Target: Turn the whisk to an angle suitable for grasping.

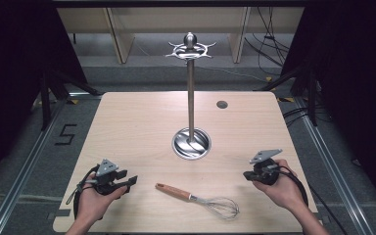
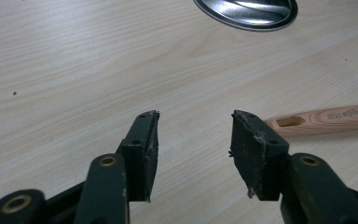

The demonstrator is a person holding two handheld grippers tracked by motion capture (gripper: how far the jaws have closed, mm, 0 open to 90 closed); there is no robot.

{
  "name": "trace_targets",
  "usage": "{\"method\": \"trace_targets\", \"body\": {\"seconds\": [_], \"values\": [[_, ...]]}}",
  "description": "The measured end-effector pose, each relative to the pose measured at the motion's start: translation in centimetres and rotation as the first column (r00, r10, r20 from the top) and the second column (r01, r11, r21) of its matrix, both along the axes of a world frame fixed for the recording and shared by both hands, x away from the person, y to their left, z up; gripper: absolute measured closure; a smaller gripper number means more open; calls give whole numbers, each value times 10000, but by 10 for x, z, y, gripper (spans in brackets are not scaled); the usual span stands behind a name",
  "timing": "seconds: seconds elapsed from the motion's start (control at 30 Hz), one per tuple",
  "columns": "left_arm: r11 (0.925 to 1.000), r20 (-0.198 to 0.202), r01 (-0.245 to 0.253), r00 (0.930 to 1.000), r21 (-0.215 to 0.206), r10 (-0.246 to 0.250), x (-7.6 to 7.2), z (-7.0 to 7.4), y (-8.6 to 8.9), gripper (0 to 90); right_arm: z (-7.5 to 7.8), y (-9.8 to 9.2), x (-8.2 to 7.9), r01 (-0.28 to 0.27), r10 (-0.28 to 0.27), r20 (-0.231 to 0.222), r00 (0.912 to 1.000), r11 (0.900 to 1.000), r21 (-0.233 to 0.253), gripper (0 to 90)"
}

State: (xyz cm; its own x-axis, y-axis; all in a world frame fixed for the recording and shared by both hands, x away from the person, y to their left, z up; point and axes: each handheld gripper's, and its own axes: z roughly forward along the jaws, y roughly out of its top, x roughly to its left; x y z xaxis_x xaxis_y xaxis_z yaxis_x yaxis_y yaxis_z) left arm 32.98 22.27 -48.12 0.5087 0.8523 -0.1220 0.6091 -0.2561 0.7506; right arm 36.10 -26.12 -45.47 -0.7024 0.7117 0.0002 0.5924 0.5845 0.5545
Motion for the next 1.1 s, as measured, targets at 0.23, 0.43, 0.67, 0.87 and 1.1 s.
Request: {"method": "trace_targets", "body": {"seconds": [0.23,0.43,0.67,0.87,1.1], "values": [[10000,-82,-26,10000,-30,26,0,-1,2,523,8,24,-9,-428,444,-257,9987,9973,595,900],[9993,-97,-345,9994,-130,344,1,-1,3,476,11,93,-18,-2029,2110,-937,9730,9752,890,900],[9984,-98,-498,9987,-257,496,2,-1,7,452,6,170,-20,-3619,3692,-1143,9223,9288,799,900],[9977,-66,-538,9985,-412,535,3,-2,8,443,-19,225,-14,-4255,4259,-1362,8944,9043,337,900],[9985,-168,-460,9988,-290,455,4,-2,8,436,-28,233,-7,-3747,3722,-1530,9155,9270,129,900]]}}
